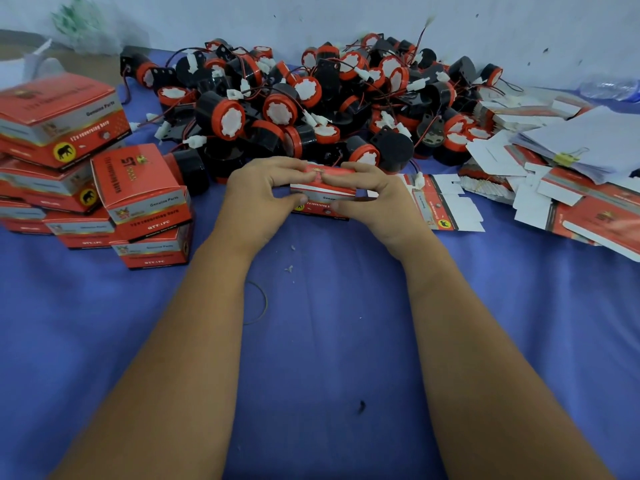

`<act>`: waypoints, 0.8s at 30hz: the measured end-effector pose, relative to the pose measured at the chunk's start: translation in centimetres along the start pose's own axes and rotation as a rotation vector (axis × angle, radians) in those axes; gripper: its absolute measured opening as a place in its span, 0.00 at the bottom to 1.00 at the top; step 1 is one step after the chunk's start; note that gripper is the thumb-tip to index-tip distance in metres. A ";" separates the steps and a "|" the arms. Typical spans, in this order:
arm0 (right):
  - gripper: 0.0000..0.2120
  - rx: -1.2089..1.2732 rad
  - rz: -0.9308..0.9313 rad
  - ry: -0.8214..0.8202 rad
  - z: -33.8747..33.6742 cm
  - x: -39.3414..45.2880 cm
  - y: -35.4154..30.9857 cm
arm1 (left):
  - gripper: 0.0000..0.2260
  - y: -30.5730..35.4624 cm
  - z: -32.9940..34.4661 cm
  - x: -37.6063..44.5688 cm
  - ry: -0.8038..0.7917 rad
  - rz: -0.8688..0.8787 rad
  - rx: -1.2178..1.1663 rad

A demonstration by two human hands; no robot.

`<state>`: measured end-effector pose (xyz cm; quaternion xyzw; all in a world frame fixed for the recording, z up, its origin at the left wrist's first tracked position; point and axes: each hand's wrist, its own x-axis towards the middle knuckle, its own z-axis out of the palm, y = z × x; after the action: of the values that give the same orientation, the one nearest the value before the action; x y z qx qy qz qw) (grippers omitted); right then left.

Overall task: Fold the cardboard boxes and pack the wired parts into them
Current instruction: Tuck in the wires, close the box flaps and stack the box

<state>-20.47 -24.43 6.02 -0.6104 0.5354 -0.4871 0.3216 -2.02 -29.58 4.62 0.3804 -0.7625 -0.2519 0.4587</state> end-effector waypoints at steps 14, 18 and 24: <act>0.14 -0.141 -0.013 0.165 1.1 0.7 0.4 | 0.08 0.4 1.1 0.2 0.120 0.009 0.264; 0.13 -0.164 0.001 0.154 1.3 0.6 0.4 | 0.06 0.5 1.1 0.2 0.096 0.018 0.271; 0.16 -0.208 -0.033 0.133 0.9 0.1 0.4 | 0.05 0.6 1.0 -0.2 0.108 -0.007 0.144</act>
<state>-19.73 -24.76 5.39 -0.6153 0.5932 -0.4738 0.2123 -3.10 -29.07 4.50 0.4281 -0.7514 -0.1772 0.4699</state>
